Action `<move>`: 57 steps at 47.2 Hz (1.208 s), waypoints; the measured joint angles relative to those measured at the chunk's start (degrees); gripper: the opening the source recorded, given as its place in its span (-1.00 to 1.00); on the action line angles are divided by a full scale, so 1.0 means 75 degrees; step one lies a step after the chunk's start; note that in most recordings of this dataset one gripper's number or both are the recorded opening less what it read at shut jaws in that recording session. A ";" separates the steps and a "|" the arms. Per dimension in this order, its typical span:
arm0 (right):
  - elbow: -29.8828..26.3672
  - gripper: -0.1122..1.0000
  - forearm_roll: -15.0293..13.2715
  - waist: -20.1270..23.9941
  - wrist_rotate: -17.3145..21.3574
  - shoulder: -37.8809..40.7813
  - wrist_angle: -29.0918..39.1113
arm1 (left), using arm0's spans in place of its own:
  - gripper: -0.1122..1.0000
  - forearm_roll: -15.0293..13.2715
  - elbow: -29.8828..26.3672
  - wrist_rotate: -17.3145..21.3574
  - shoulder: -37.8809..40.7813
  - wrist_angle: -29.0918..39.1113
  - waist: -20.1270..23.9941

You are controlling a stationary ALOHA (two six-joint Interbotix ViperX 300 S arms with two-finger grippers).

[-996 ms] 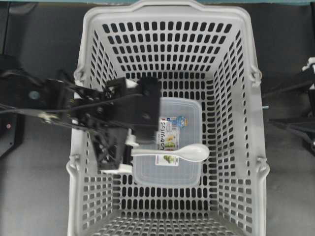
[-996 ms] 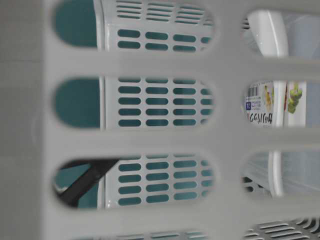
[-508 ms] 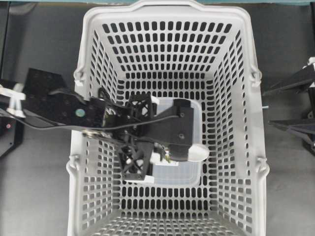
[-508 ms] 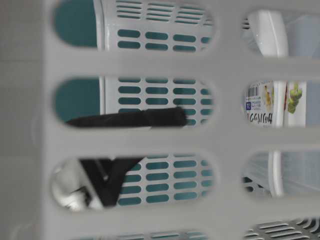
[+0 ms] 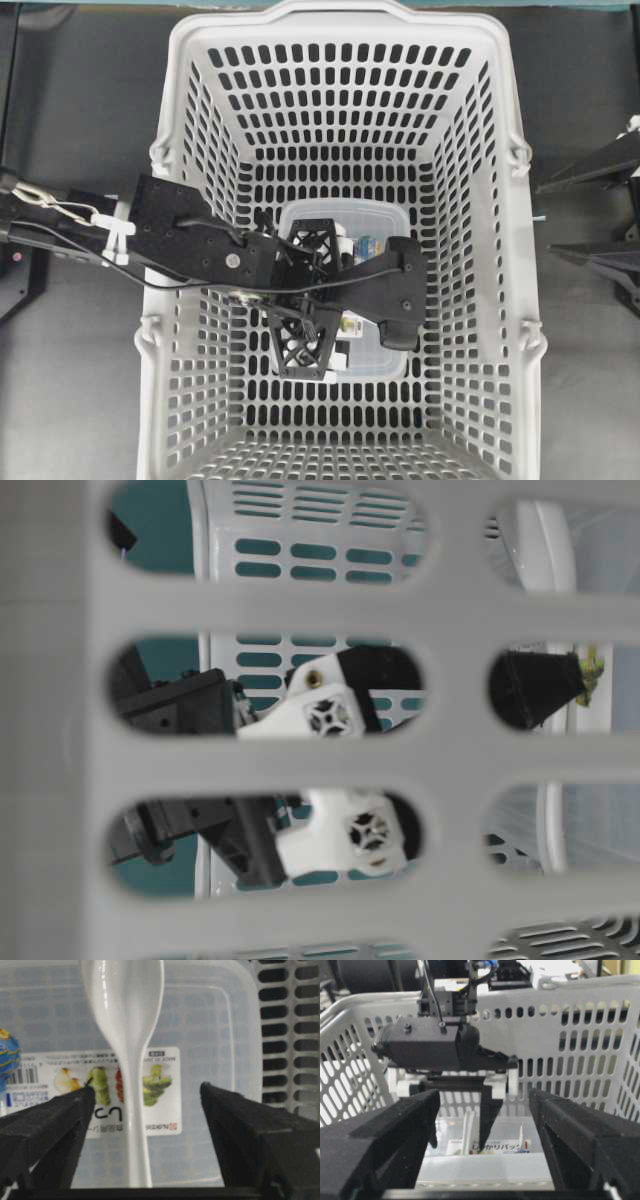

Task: Pick up the chinese spoon from the shopping basket with the left arm.
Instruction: 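Close the left gripper on the white spoon's handle, then lift the white spoon upward out of the container with the left gripper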

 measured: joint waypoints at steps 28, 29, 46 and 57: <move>0.0000 0.44 0.0000 0.0000 0.0000 -0.0059 0.0000 | -0.57 0.0000 0.0117 0.0012 0.0070 0.0094 0.0000; 0.0000 0.44 -0.0012 0.0000 0.0000 -0.0070 0.0000 | -0.57 0.0000 0.0082 0.0023 0.0059 0.0141 -0.0012; 0.0000 0.44 -0.0012 0.0000 0.0000 -0.0105 0.0000 | -0.57 0.0000 -0.1922 -0.0012 -0.0527 0.1980 -0.0012; 0.0000 0.44 0.0000 0.0000 0.0000 -0.0117 0.0000 | -0.57 0.0000 -0.3422 -0.0035 -0.0527 0.3398 -0.0023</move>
